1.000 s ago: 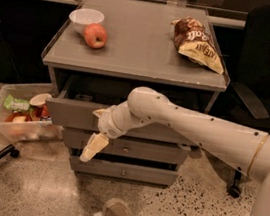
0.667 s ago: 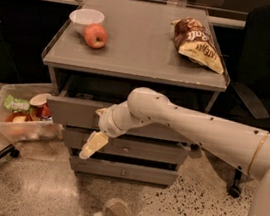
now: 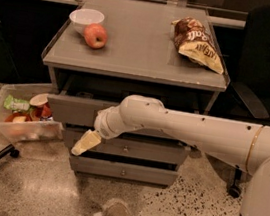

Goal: Close top drawer

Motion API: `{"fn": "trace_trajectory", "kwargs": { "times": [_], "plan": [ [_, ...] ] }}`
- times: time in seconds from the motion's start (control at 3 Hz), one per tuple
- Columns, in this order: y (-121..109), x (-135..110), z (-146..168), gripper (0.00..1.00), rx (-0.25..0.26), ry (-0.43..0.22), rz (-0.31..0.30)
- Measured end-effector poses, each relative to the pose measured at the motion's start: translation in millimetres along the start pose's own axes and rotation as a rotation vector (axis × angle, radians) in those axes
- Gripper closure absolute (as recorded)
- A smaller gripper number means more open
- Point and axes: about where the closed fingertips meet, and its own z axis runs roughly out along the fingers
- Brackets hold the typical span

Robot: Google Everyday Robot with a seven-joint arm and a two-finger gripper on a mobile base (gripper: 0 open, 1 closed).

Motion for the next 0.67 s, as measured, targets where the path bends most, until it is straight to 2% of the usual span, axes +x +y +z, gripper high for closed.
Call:
{"fn": "trace_trajectory", "kwargs": {
  "times": [0.33,0.67],
  "plan": [
    [-3.8,-5.0,1.5,0.0,0.017,-0.023,0.032],
    [-2.8,-4.0,1.5,0.0,0.014,-0.021,0.031]
  ]
}}
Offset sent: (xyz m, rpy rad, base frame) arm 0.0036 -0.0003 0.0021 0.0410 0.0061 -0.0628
